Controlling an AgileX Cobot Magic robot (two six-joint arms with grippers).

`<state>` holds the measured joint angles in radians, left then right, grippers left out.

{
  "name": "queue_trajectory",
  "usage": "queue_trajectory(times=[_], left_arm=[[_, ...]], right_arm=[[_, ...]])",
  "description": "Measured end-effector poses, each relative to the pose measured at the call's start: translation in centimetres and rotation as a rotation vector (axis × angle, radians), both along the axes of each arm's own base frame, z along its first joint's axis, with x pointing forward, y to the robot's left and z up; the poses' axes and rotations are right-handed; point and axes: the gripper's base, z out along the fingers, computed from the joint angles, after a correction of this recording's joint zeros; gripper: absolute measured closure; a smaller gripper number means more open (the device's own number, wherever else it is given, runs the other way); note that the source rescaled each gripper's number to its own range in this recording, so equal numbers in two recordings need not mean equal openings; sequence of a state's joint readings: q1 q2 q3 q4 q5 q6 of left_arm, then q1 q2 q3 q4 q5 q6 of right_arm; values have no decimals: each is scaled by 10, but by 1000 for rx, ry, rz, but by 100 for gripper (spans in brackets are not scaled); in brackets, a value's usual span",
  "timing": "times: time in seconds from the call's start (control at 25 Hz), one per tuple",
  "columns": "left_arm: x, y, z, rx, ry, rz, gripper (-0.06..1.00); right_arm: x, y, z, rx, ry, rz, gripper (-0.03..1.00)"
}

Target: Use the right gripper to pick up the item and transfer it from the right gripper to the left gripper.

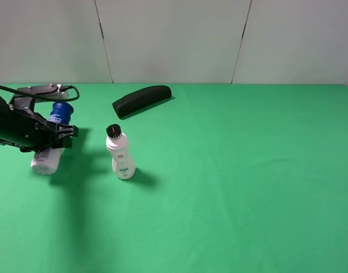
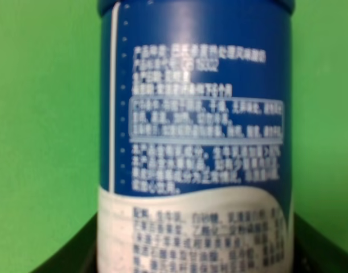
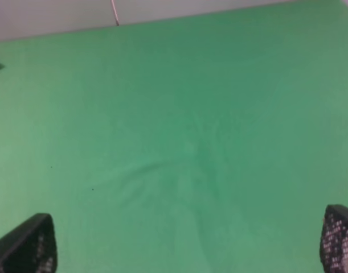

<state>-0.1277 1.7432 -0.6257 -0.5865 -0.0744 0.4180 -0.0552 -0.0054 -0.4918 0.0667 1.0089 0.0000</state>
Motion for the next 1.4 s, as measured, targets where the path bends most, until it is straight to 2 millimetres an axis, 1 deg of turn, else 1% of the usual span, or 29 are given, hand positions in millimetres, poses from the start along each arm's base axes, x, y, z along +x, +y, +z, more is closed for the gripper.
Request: queue_trajectory(times=[0.16, 0.44, 0.48, 0.52, 0.6, 0.68, 0.72, 0.76, 0.8, 0.88, 0.96, 1.04, 1.16, 1.28, 1.4], left_arm=[[1, 1, -8, 10, 18, 4, 94], [1, 1, -8, 7, 17, 13, 94], [1, 1, -8, 7, 17, 13, 92], [1, 1, -8, 6, 17, 14, 86], [1, 1, -8, 9, 11, 17, 66], [2, 1, -8, 10, 8, 18, 42], [2, 1, -8, 10, 8, 18, 35], [2, 1, -8, 10, 7, 18, 28], [2, 1, -7, 9, 6, 18, 24], [2, 1, -5, 6, 0, 17, 20], [1, 1, 7, -1, -39, 16, 19], [1, 1, 25, -7, -101, 8, 18], [-4, 1, 58, -16, -214, -13, 17], [-15, -1, 92, -36, -305, -53, 17], [-32, -2, 120, -31, -367, -125, 17]], right_arm=[[0, 0, 0, 0, 0, 0, -3], [0, 0, 0, 0, 0, 0, -3], [0, 0, 0, 0, 0, 0, -3], [0, 0, 0, 0, 1, 0, -3], [0, 0, 0, 0, 1, 0, -3], [0, 0, 0, 0, 1, 0, -3], [0, 0, 0, 0, 1, 0, -3], [0, 0, 0, 0, 1, 0, -3], [0, 0, 0, 0, 1, 0, -3], [0, 0, 0, 0, 1, 0, -3], [0, 0, 0, 0, 1, 0, -3], [0, 0, 0, 0, 1, 0, -3], [0, 0, 0, 0, 1, 0, -3], [0, 0, 0, 0, 1, 0, -3], [0, 0, 0, 0, 1, 0, -3]])
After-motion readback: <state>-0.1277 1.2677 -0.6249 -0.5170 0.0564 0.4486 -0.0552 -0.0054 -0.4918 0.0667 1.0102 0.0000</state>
